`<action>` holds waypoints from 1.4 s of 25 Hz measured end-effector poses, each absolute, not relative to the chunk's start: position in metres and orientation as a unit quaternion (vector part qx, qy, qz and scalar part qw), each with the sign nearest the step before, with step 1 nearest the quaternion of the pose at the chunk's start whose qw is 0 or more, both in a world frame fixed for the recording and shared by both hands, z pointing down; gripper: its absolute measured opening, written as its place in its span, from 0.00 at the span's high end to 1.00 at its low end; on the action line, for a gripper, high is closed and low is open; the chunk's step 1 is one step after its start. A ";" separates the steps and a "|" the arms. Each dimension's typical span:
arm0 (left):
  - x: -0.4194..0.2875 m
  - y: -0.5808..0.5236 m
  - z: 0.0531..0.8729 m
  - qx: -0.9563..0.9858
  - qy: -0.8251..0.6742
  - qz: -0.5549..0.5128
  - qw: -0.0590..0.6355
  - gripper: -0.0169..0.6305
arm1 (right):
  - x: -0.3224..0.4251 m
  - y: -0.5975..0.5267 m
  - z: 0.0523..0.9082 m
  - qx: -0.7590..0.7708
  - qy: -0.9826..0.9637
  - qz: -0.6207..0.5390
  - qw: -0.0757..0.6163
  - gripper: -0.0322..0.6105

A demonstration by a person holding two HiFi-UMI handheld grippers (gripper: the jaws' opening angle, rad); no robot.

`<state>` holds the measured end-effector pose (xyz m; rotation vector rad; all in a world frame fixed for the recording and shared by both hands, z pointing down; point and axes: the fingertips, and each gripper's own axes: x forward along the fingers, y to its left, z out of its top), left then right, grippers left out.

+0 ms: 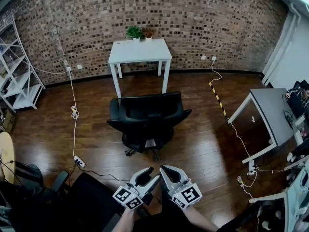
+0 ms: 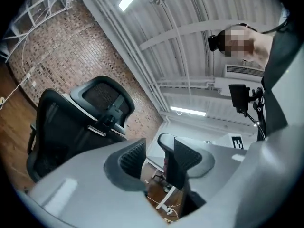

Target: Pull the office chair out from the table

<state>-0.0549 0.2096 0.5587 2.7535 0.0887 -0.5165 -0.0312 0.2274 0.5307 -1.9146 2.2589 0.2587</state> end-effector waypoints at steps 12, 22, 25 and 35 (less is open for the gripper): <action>-0.182 0.301 0.473 0.976 0.059 -0.206 0.033 0.89 | -0.160 0.292 0.495 -0.696 0.710 0.085 -0.057 0.95; -0.235 0.289 0.434 0.956 -0.057 -0.286 -0.007 0.89 | -0.083 0.404 0.483 -0.715 0.693 0.092 0.002 0.95; -0.240 0.283 0.439 0.953 -0.074 -0.292 -0.018 0.89 | -0.066 0.415 0.479 -0.694 0.705 0.142 0.041 0.95; -0.210 0.309 0.450 0.958 -0.086 -0.268 -0.059 0.89 | -0.044 0.440 0.489 -0.672 0.721 0.154 0.067 0.95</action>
